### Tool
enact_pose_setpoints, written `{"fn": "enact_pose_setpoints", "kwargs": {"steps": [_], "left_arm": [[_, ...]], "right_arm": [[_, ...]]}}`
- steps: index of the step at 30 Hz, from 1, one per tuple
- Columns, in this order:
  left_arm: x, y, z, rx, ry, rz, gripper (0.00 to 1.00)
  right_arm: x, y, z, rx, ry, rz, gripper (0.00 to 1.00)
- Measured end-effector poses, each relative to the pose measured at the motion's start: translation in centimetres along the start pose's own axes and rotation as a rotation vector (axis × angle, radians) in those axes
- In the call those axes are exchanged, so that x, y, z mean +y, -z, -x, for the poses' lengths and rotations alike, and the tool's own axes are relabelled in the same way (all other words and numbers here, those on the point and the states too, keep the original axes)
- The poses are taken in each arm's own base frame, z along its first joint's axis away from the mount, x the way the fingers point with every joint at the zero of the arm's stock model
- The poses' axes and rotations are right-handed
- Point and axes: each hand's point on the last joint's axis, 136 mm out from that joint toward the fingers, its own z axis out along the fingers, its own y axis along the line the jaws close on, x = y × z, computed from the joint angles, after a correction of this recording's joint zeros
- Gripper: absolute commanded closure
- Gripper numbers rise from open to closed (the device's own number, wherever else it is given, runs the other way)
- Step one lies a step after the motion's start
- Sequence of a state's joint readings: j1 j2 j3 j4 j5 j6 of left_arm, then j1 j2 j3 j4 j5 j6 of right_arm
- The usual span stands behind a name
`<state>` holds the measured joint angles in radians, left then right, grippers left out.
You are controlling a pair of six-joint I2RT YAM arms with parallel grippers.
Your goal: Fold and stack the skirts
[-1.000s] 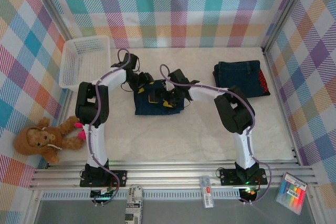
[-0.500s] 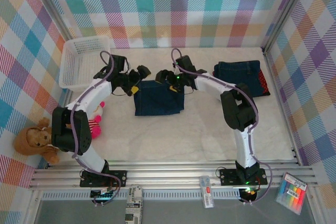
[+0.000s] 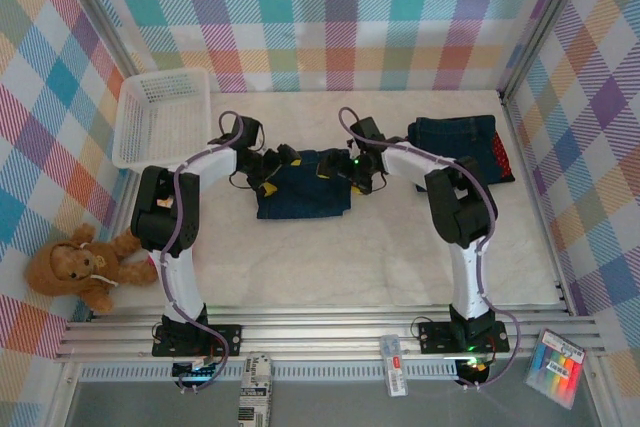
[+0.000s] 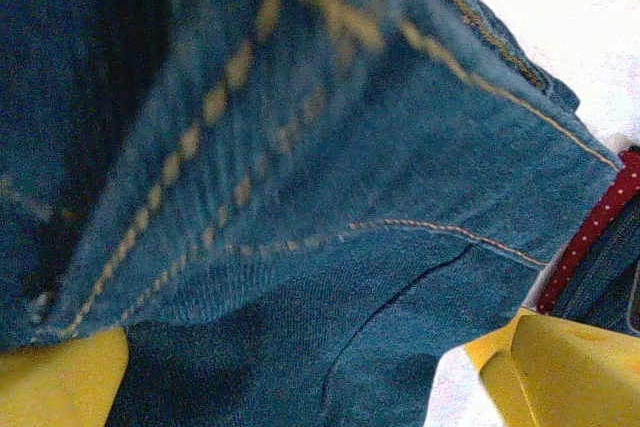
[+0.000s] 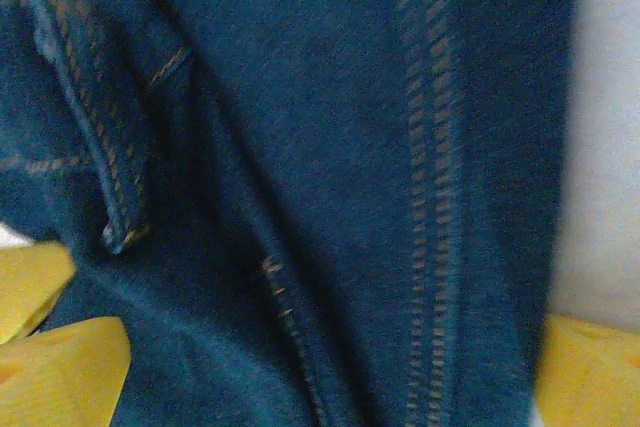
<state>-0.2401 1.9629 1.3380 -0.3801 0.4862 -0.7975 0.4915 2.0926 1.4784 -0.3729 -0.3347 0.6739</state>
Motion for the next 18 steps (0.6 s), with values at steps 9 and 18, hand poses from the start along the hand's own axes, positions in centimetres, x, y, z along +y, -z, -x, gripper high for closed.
{"fn": "enact_pose_setpoints", "kwargs": {"steps": [9, 18], "left_arm": [[0.1, 0.0, 0.0, -0.001, 0.0, 0.002, 0.01], [0.1, 0.0, 0.0, -0.002, 0.001, 0.005, 0.0]], "right_arm": [[2.4, -1.2, -0.4, 0.033, 0.011, 0.12, 0.13], [2.2, -3.7, -0.8, 0.066, -0.018, 0.155, 0.82]]}}
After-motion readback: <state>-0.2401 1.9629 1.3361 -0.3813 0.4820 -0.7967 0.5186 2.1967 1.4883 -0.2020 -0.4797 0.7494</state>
